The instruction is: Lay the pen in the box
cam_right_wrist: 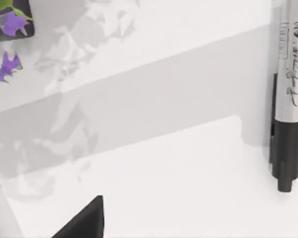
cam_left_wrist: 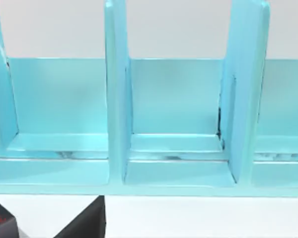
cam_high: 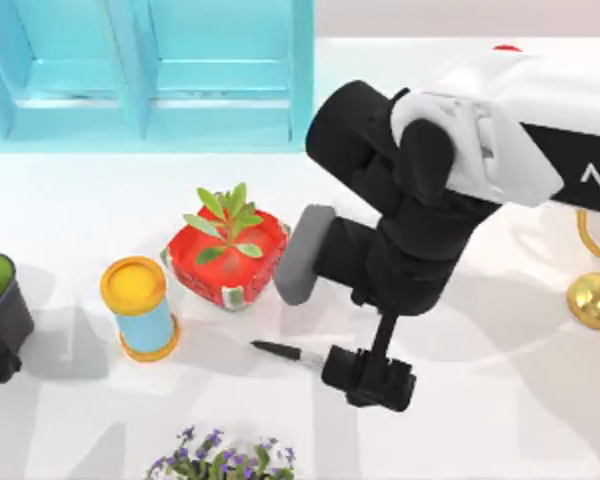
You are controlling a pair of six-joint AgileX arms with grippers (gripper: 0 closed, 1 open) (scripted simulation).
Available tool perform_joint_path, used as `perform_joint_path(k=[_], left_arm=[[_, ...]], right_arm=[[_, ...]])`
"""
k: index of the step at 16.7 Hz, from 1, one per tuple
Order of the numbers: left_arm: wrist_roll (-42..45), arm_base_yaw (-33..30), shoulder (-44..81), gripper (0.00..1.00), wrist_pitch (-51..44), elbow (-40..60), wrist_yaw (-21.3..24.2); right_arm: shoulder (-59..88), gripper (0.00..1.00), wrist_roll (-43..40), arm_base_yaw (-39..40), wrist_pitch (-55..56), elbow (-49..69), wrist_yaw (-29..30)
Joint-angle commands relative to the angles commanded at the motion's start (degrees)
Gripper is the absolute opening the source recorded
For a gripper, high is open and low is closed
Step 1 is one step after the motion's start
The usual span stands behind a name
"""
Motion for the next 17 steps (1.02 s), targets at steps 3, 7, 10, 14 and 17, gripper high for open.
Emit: perform_joint_path(k=[3, 7, 10, 14, 17], left_arm=[[0.0, 0.0, 0.0, 1.0, 0.0, 0.0, 0.0], [0.0, 0.0, 0.0, 1.0, 0.0, 0.0, 0.0], [0.0, 0.0, 0.0, 1.0, 0.0, 0.0, 0.0], [0.0, 0.0, 0.0, 1.0, 0.0, 0.0, 0.0], [0.0, 0.0, 0.0, 1.0, 0.0, 0.0, 0.0]], right_arm=[[9.57, 1.0, -2.4, -0.11, -6.12, 10.43, 0.59], [16.47, 1.0, -4.33, -1.61, -11.13, 19.93, 1.66], [18.37, 1.0, -4.91, -2.26, -12.66, 22.88, 2.07], [18.42, 1.0, -4.92, -2.27, -12.68, 22.94, 2.07], [18.49, 1.0, -4.7, -1.95, -11.64, 21.97, 2.03]])
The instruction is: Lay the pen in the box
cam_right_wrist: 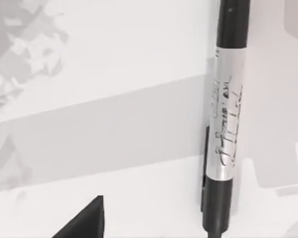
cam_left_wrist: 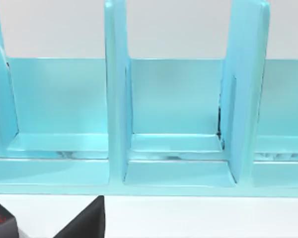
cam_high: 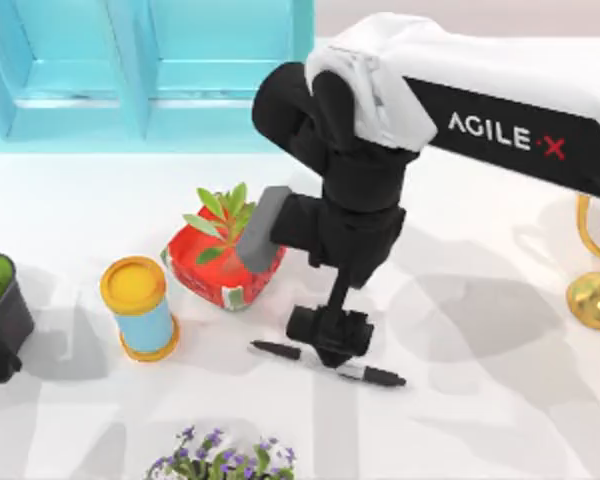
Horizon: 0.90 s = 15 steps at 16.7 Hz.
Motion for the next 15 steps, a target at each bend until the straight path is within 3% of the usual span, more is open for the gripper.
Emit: perform_joint_path(k=[8, 13, 15], left_arm=[[0.0, 0.0, 0.0, 1.0, 0.0, 0.0, 0.0], [0.0, 0.0, 0.0, 1.0, 0.0, 0.0, 0.0], [0.0, 0.0, 0.0, 1.0, 0.0, 0.0, 0.0]], right_arm=[[4.21, 1.0, 1.66, 1.52, 17.91, -13.18, -0.08], [4.72, 1.0, 1.82, 1.64, 19.4, -14.41, -0.08], [4.72, 0.85, 1.82, 1.64, 19.4, -14.41, -0.08]])
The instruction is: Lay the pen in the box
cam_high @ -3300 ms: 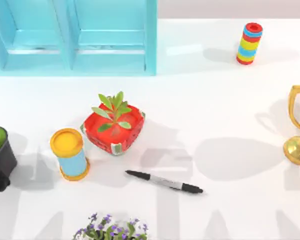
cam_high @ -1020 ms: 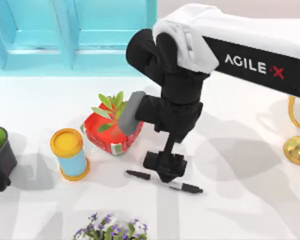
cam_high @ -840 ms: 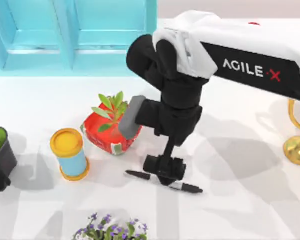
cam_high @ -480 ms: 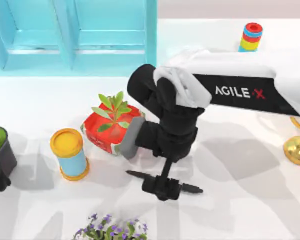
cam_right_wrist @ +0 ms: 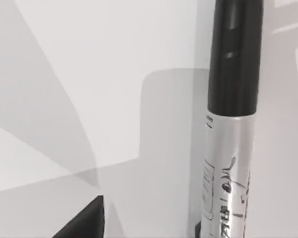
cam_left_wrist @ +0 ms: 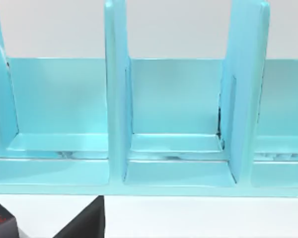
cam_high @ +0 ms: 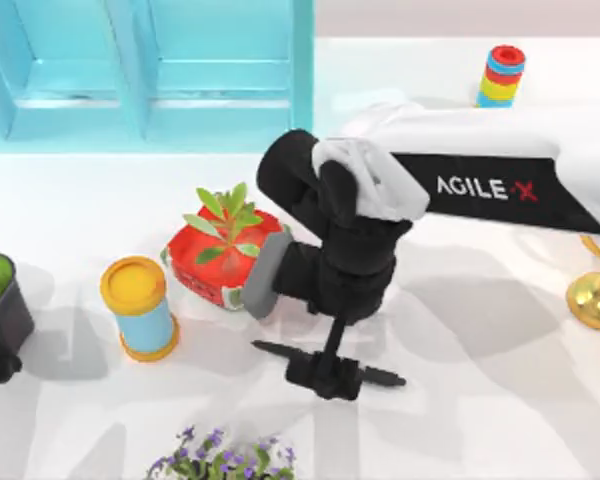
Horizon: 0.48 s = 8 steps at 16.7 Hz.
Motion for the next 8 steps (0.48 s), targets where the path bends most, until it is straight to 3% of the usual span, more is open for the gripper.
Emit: perform_joint_path(k=[8], left_arm=[[0.0, 0.0, 0.0, 1.0, 0.0, 0.0, 0.0]], right_arm=[[0.0, 0.25, 0.0, 0.0, 0.0, 0.0, 0.0]])
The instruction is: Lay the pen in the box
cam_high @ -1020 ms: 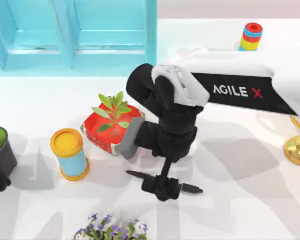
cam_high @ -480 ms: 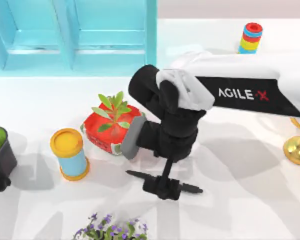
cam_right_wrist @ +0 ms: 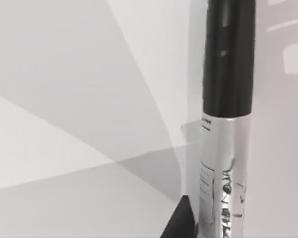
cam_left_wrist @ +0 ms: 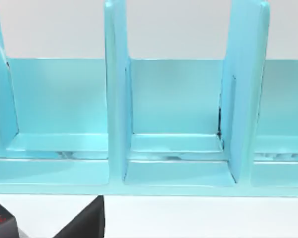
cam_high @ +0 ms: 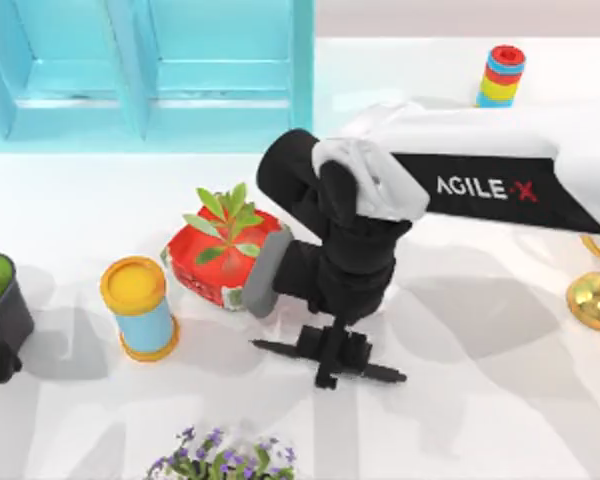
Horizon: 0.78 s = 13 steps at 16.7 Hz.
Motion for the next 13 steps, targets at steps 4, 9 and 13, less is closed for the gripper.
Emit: perform_joint_path(k=[4, 9, 13], left_arm=[[0.0, 0.0, 0.0, 1.0, 0.0, 0.0, 0.0], [0.0, 0.0, 0.0, 1.0, 0.0, 0.0, 0.0], [0.0, 0.0, 0.0, 1.0, 0.0, 0.0, 0.0]], right_arm=[[0.0, 0.0, 0.0, 0.0, 0.0, 0.0, 0.0], [0.0, 0.0, 0.0, 0.0, 0.0, 0.0, 0.0], [-3.78, 0.0, -1.24, -1.15, -0.88, 1.67, 3.66]])
